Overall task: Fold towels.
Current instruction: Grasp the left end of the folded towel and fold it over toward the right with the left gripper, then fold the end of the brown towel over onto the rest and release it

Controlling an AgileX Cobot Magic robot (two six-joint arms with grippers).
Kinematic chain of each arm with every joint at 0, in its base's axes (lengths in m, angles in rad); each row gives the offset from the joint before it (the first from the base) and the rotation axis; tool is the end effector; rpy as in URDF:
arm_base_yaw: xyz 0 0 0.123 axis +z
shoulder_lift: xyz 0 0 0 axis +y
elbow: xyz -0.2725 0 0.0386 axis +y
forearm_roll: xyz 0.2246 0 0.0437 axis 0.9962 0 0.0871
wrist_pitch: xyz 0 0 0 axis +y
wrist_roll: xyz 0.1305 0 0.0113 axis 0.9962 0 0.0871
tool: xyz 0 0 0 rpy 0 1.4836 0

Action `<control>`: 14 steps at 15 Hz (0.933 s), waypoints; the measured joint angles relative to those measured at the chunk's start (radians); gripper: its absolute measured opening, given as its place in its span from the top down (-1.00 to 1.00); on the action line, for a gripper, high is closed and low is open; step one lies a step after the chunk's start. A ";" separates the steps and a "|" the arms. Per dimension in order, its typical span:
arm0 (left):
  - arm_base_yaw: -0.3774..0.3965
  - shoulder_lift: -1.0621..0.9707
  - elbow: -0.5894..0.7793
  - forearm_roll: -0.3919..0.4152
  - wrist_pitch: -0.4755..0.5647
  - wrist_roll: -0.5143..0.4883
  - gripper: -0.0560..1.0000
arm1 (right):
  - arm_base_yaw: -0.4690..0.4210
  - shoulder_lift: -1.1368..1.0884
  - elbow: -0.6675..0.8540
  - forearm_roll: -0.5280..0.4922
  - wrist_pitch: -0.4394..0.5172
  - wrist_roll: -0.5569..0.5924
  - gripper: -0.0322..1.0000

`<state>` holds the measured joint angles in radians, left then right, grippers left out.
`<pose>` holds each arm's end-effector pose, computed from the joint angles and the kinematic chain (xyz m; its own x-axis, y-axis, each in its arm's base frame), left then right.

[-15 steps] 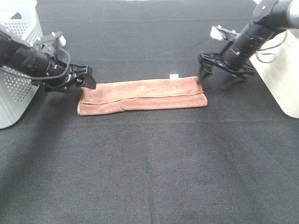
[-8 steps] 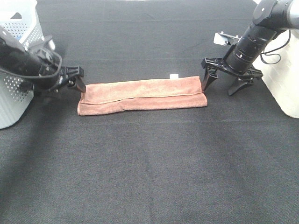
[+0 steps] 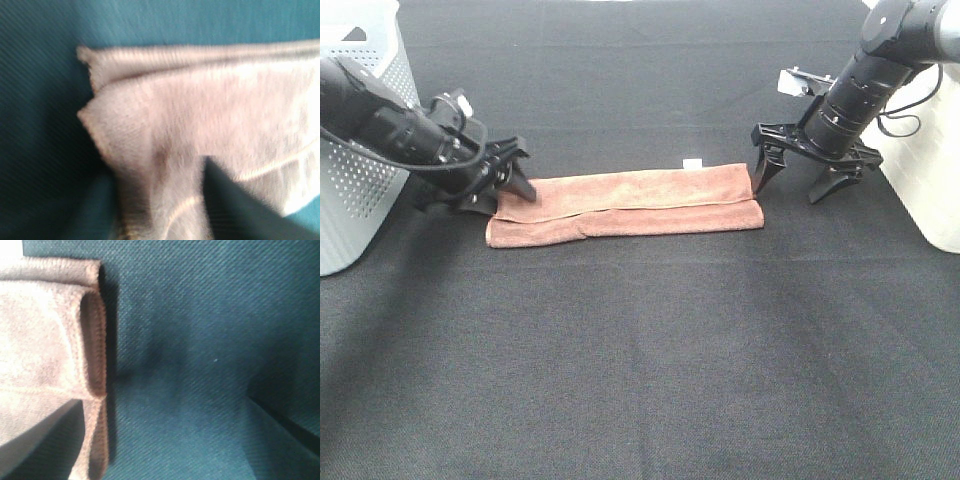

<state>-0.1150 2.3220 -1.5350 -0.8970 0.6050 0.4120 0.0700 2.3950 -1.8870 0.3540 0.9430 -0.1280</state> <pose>0.4464 -0.1102 0.0626 -0.9361 -0.2332 -0.2635 -0.0584 0.8414 -0.5373 0.4695 0.0698 0.0865 -0.9773 0.0139 -0.2113 -0.0495 0.9552 0.2918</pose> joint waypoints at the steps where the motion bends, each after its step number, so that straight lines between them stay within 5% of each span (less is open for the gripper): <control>1: -0.002 0.007 0.000 0.000 0.007 -0.001 0.47 | 0.000 0.000 0.000 -0.001 -0.010 0.001 -0.59; 3: -0.002 0.010 -0.001 0.000 0.010 -0.001 0.83 | 0.000 0.000 0.000 -0.003 -0.017 0.001 -0.59; 7: -0.002 0.010 -0.091 0.061 0.068 -0.018 0.84 | 0.000 0.000 0.000 -0.004 -0.020 0.001 -0.59; 12: -0.002 -0.015 -0.367 0.505 0.306 -0.366 0.84 | 0.000 0.000 0.000 -0.004 -0.020 0.001 -0.59; 14: -0.002 -0.022 -0.481 0.598 0.438 -0.412 0.84 | 0.000 0.000 0.000 -0.004 -0.020 0.001 -0.59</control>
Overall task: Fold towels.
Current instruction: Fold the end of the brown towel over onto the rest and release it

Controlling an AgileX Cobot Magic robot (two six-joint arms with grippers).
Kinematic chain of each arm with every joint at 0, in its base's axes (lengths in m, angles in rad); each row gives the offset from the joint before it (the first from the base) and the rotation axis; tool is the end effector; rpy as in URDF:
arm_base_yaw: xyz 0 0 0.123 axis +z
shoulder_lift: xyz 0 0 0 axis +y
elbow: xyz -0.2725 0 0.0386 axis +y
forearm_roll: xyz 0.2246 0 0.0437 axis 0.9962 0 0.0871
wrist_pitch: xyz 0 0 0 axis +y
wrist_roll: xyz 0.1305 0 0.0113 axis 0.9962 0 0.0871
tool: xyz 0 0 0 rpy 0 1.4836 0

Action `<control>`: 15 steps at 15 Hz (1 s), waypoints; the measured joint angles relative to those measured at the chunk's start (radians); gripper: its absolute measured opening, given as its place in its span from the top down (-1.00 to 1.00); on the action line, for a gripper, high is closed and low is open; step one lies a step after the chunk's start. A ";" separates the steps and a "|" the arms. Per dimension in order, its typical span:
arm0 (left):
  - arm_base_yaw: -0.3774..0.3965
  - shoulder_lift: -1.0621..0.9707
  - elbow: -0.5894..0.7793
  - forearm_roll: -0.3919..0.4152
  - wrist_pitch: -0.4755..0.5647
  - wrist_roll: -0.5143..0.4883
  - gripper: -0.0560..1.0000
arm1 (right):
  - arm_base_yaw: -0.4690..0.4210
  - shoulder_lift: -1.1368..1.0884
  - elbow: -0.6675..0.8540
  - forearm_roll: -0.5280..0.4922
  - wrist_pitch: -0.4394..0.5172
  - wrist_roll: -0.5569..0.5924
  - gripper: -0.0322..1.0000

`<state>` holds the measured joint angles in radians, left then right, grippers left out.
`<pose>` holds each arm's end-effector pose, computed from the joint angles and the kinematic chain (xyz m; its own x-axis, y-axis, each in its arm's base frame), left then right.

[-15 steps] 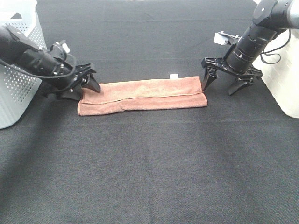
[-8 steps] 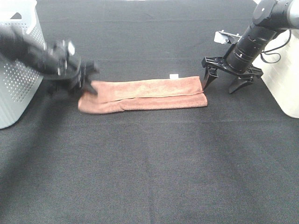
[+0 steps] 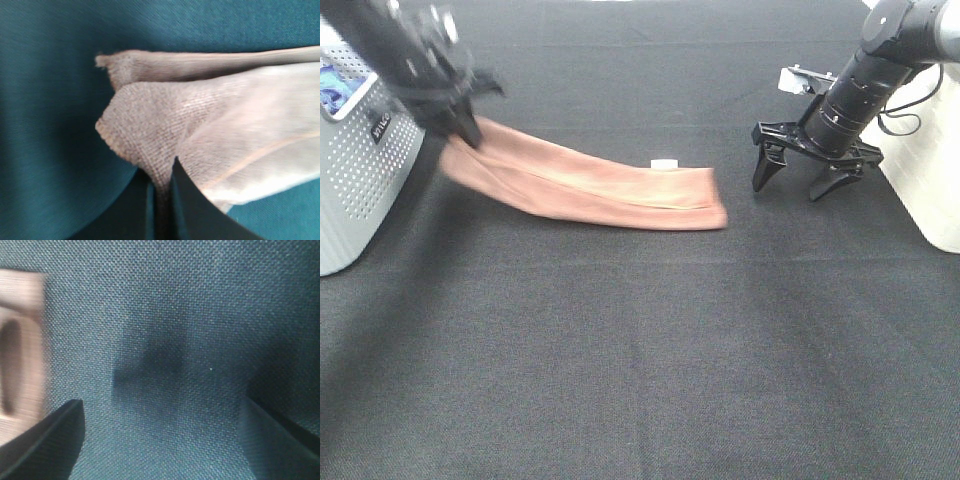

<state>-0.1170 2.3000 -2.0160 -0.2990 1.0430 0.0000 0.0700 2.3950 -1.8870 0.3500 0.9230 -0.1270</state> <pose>0.4745 -0.0893 0.1605 -0.9522 -0.0374 -0.3031 0.0544 0.9558 -0.2889 0.4720 0.0690 0.0868 -0.9731 0.0182 -0.2298 -0.0496 0.9569 0.2862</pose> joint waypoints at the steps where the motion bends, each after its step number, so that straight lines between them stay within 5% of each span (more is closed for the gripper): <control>1: 0.000 0.000 -0.037 0.003 0.036 -0.010 0.84 | 0.000 0.000 0.000 0.000 0.000 0.000 -0.59; 7: -0.071 0.022 -0.081 -0.233 0.040 -0.019 0.84 | 0.000 0.000 0.000 -0.001 0.009 0.000 -0.59; 11: -0.208 0.074 -0.081 -0.310 -0.116 -0.020 0.84 | 0.000 0.000 0.000 -0.004 0.009 0.000 -0.59; 15: -0.258 0.117 -0.081 -0.334 -0.200 -0.057 0.84 | 0.000 0.000 0.000 -0.005 0.012 0.000 -0.59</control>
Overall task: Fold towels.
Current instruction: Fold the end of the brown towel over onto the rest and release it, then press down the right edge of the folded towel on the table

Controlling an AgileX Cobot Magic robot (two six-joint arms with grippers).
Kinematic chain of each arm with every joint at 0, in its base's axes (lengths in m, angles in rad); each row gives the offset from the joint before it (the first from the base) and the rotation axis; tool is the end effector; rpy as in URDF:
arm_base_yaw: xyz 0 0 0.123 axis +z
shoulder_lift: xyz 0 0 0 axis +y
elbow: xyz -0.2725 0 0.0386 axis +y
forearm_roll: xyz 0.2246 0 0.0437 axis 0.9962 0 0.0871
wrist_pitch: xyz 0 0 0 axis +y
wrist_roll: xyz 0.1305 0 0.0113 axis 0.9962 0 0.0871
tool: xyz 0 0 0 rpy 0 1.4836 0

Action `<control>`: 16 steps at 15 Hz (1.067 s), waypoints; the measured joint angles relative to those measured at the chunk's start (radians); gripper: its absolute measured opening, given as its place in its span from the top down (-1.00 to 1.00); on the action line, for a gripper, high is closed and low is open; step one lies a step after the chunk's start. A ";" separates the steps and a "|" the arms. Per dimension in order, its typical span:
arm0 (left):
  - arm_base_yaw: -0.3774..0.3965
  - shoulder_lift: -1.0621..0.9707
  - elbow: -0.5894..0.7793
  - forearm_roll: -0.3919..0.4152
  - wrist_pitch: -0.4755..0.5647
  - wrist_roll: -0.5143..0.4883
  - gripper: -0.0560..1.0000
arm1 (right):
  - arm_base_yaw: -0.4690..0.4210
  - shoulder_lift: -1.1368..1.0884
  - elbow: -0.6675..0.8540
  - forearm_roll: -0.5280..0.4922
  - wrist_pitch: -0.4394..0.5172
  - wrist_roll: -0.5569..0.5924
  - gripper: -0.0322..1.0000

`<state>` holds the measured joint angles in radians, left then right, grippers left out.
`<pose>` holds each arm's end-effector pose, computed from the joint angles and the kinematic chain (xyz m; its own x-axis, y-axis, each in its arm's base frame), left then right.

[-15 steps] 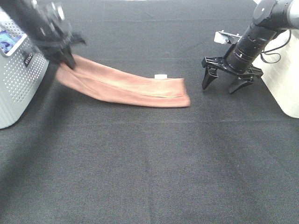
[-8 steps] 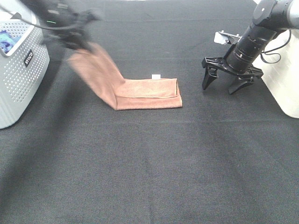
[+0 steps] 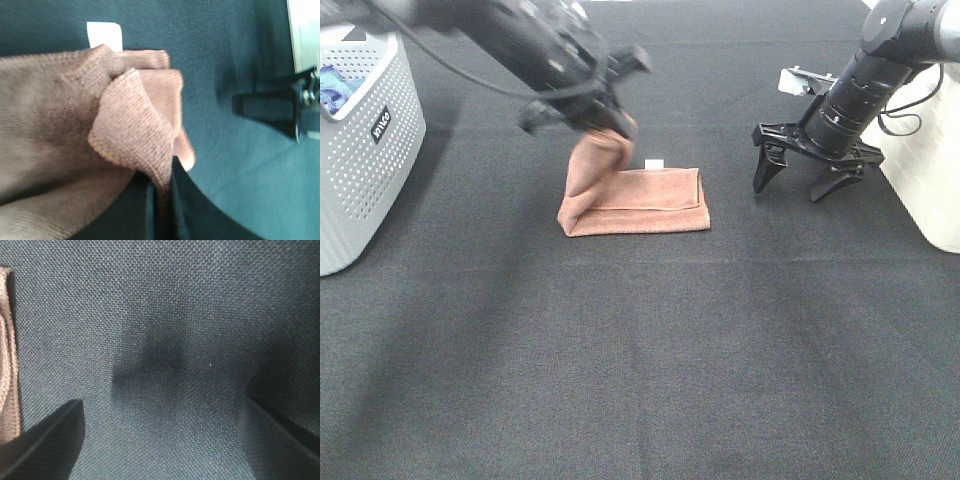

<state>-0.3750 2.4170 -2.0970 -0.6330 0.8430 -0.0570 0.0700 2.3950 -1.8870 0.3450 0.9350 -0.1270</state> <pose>0.4655 -0.2455 0.1487 -0.9434 -0.1003 -0.3163 0.1148 0.7958 -0.5946 0.4704 0.0687 0.0863 -0.9756 0.0118 -0.2190 -0.0520 0.9576 0.2832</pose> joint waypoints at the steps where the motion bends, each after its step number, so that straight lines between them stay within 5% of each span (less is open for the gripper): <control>1: -0.013 0.012 0.000 -0.004 -0.027 -0.007 0.84 | 0.000 0.000 0.000 -0.001 0.003 0.000 -0.59; 7: -0.064 0.073 0.000 -0.101 -0.145 -0.014 0.83 | 0.000 0.000 0.000 -0.001 0.005 0.000 -0.59; 11: -0.068 0.087 0.000 -0.138 -0.165 -0.014 0.45 | 0.000 0.000 0.000 -0.001 0.005 0.000 -0.59; 16: -0.068 0.088 0.000 -0.211 -0.165 0.001 0.35 | 0.000 0.000 0.000 -0.001 0.000 0.000 -0.59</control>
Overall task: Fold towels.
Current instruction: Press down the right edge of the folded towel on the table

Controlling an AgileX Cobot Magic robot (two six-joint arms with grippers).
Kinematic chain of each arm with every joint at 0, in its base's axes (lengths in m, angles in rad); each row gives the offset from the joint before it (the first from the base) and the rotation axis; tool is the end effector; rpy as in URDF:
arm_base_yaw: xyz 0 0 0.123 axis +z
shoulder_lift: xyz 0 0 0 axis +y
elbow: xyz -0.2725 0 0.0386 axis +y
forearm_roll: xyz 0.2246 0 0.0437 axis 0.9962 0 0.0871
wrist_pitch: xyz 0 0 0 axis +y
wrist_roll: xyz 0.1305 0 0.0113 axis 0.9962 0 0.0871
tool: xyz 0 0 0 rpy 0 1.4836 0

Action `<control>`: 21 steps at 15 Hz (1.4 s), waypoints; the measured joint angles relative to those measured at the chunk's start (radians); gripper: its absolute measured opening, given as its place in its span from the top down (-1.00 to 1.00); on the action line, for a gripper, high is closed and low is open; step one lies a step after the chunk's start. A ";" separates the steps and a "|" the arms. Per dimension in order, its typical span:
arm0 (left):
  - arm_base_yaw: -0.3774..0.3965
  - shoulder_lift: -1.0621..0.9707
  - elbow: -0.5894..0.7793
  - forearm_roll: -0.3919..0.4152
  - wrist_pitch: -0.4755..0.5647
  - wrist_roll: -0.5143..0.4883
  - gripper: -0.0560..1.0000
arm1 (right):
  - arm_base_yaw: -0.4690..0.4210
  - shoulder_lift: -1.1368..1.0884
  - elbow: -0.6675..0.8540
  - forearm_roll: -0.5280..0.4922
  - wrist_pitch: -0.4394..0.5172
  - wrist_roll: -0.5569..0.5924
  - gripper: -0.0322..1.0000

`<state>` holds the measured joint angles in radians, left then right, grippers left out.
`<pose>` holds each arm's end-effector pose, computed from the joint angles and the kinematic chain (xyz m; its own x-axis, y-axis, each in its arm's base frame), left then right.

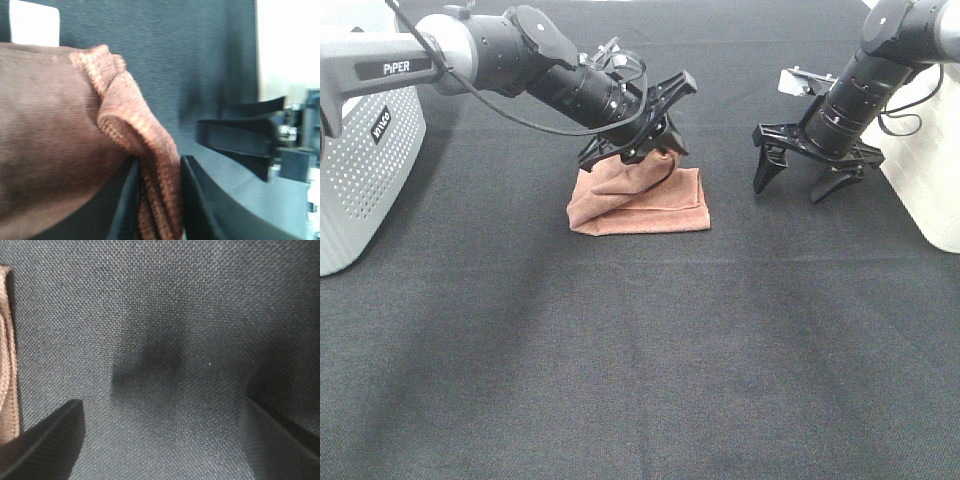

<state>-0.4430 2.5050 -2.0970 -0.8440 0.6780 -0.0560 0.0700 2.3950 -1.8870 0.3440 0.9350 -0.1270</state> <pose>0.4661 -0.2892 0.1209 -0.9373 -0.2397 -0.2532 0.0195 0.6890 -0.7245 0.4704 0.0686 0.0863 -0.9756 0.0112 -0.2191 -0.0524 0.9579 0.2824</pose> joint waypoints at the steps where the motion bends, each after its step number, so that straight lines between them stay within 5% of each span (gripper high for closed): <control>1: 0.000 0.001 0.000 -0.016 -0.001 0.009 0.28 | 0.000 0.000 0.000 0.000 -0.002 0.000 -0.59; 5: 0.000 0.001 0.000 -0.022 -0.025 0.011 -0.22 | 0.000 0.000 0.000 0.003 -0.002 0.000 -0.59; 7: 0.006 0.001 0.000 -0.022 -0.063 0.025 -0.26 | 0.000 0.000 0.000 0.042 0.010 -0.014 -0.59; 12: 0.140 -0.042 0.000 -0.009 -0.059 0.125 -0.26 | 0.005 0.000 0.000 0.490 0.135 -0.267 -0.59; 15: 0.184 -0.052 0.000 -0.008 0.002 0.142 -0.26 | 0.086 0.000 0.000 0.716 0.150 -0.373 -0.59; 17: 0.194 -0.054 0.000 -0.017 0.041 0.142 -0.26 | 0.159 0.002 0.000 0.732 0.097 -0.420 -0.57; 21: 0.200 -0.055 0.000 -0.026 0.092 0.142 -0.26 | 0.168 0.032 0.000 0.768 0.011 -0.426 -0.56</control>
<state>-0.2430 2.4500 -2.0970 -0.8700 0.7700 0.0860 0.2380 2.4270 -1.8870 1.1120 0.9460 -0.5530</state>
